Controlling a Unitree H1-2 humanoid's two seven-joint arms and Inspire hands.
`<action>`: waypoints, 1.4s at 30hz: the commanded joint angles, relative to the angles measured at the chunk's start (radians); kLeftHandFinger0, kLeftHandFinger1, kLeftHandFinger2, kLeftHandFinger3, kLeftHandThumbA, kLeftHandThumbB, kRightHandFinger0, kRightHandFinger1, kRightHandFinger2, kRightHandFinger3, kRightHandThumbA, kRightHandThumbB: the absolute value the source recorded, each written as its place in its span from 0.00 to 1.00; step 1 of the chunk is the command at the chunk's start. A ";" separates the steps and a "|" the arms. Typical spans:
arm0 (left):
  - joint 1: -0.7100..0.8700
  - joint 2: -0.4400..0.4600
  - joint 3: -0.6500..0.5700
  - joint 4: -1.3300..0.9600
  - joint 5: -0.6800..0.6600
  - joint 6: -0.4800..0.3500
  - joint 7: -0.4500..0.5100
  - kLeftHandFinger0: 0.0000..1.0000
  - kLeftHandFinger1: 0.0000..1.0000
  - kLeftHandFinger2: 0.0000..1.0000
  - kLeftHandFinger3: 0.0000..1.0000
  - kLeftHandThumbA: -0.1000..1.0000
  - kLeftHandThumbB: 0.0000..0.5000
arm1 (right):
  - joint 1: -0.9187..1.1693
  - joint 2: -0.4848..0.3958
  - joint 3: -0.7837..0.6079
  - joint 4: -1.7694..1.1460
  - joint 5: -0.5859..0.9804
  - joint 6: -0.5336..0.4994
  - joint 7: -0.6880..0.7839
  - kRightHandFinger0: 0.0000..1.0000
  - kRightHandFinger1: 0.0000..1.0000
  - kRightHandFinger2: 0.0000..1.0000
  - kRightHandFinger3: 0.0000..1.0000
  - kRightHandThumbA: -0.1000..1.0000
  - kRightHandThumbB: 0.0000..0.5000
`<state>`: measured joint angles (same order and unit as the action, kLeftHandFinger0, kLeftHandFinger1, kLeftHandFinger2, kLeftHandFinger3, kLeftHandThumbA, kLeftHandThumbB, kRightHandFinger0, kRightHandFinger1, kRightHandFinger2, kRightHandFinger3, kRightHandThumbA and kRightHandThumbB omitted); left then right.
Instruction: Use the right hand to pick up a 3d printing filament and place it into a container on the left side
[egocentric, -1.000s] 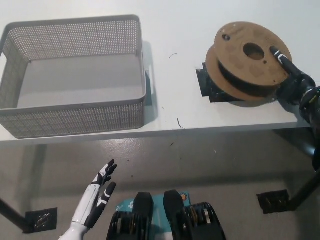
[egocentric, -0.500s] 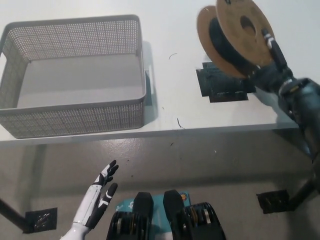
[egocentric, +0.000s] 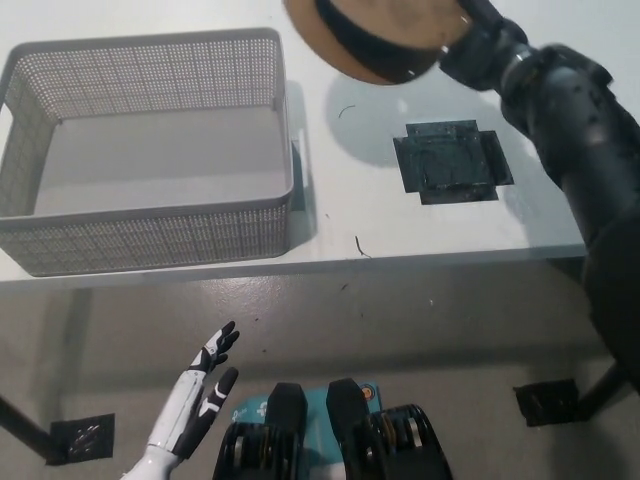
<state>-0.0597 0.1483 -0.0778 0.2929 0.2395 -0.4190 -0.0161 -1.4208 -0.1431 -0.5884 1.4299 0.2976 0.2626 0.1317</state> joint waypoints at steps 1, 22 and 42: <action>-0.009 0.008 -0.005 -0.011 0.000 -0.045 0.008 1.00 1.00 1.00 1.00 1.00 0.39 | -0.145 0.023 0.064 -0.050 -0.006 -0.056 -0.019 0.00 0.12 0.69 1.00 0.00 0.17; -0.012 0.016 -0.019 -0.025 -0.004 -0.032 -0.007 1.00 1.00 1.00 1.00 1.00 0.40 | -0.173 0.244 0.329 -0.030 -0.100 -0.170 -0.162 0.05 0.54 1.00 0.54 0.00 0.32; -0.025 0.028 -0.045 -0.016 -0.013 -0.033 -0.044 1.00 1.00 1.00 1.00 1.00 0.45 | -0.203 0.297 0.437 -0.042 -0.113 -0.210 0.151 1.00 1.00 1.00 1.00 0.79 1.00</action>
<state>-0.0677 0.1609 -0.1153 0.2923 0.2408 -0.4242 -0.0448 -1.5249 0.1653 -0.1508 1.4316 0.1690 0.1358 0.1865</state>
